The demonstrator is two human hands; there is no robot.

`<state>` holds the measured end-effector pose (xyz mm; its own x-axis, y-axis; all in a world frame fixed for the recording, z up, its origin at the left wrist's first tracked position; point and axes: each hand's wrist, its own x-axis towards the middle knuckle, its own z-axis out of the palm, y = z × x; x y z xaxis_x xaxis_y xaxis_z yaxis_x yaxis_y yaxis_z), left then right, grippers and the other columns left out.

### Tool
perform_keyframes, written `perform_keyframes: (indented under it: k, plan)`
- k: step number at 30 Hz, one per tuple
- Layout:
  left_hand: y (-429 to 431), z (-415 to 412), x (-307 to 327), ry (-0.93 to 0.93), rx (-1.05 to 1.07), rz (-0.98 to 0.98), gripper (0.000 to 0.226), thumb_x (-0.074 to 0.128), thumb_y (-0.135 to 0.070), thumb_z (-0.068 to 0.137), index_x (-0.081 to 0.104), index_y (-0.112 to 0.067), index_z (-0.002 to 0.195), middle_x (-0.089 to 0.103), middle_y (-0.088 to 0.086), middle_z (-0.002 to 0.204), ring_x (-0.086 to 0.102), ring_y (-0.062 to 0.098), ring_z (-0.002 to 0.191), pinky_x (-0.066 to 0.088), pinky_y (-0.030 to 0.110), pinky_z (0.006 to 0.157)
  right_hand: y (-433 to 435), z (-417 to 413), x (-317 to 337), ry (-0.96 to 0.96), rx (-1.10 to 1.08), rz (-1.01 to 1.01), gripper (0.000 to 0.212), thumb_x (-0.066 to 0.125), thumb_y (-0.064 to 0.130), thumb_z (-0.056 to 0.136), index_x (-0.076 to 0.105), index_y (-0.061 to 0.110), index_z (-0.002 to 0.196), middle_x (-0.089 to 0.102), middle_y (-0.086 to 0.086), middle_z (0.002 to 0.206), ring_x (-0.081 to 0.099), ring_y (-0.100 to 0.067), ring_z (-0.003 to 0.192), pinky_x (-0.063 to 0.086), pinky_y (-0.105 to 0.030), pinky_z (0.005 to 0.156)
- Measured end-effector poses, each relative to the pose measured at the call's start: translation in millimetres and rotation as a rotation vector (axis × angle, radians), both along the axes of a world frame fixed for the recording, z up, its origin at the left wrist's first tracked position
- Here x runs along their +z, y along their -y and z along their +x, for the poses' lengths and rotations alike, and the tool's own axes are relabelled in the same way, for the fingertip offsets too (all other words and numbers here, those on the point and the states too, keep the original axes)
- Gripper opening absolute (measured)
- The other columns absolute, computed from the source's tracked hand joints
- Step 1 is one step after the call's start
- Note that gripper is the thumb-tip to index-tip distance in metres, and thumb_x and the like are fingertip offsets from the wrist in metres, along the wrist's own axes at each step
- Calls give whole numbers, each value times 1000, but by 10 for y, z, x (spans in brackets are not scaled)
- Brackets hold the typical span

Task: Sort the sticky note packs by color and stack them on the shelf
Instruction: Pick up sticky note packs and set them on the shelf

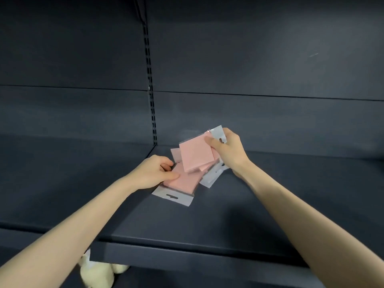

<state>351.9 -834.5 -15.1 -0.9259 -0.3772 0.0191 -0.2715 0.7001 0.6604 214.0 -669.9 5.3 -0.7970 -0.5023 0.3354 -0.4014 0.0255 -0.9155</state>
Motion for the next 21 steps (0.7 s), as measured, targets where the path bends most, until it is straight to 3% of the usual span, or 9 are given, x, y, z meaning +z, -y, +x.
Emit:
perform_keyframes:
  k: [3,6,10,12,14,21]
  plan:
    - [131,69,17,50,-70,-41,47,72,-36,80,60,-18,121,65,-8,99,63,4,90,45,18,81,158,58,-12,19,14,50,14,62,22,90,61,11,99,66,7,81,63,-3,70,49,-10,60]
    - [235,139,30,51,-95,-44,43,72,-37,80,60,-20,118,64,-14,94,62,1,90,47,22,89,307,53,-50,13,14,163,18,64,26,89,58,14,101,65,1,90,63,-15,83,50,-21,73]
    - [336,152,23,12,-85,-65,28,70,-35,82,64,-19,104,66,-8,97,63,5,90,49,20,84,405,81,-134,-104,-30,496,46,63,36,88,51,11,125,61,-5,104,58,-17,81,43,-17,56]
    - [351,134,30,-20,-75,-117,20,68,-34,84,64,-18,96,66,-6,95,63,8,90,46,15,75,390,101,-148,-179,-45,628,52,60,39,89,46,12,132,60,-9,117,58,-22,93,46,-24,67]
    - [332,112,68,-43,-85,-197,19,66,-34,85,62,-18,93,63,-6,95,61,11,92,44,17,73,354,112,-116,-231,-46,682,53,60,39,89,45,13,133,57,-11,125,56,-27,108,47,-32,84]
    - [78,-73,400,-87,-217,-369,44,61,-40,88,50,-22,126,49,-2,125,46,16,121,38,34,101,51,109,285,-465,-53,834,54,62,33,88,44,11,134,39,-11,141,34,-29,131,37,-41,105]
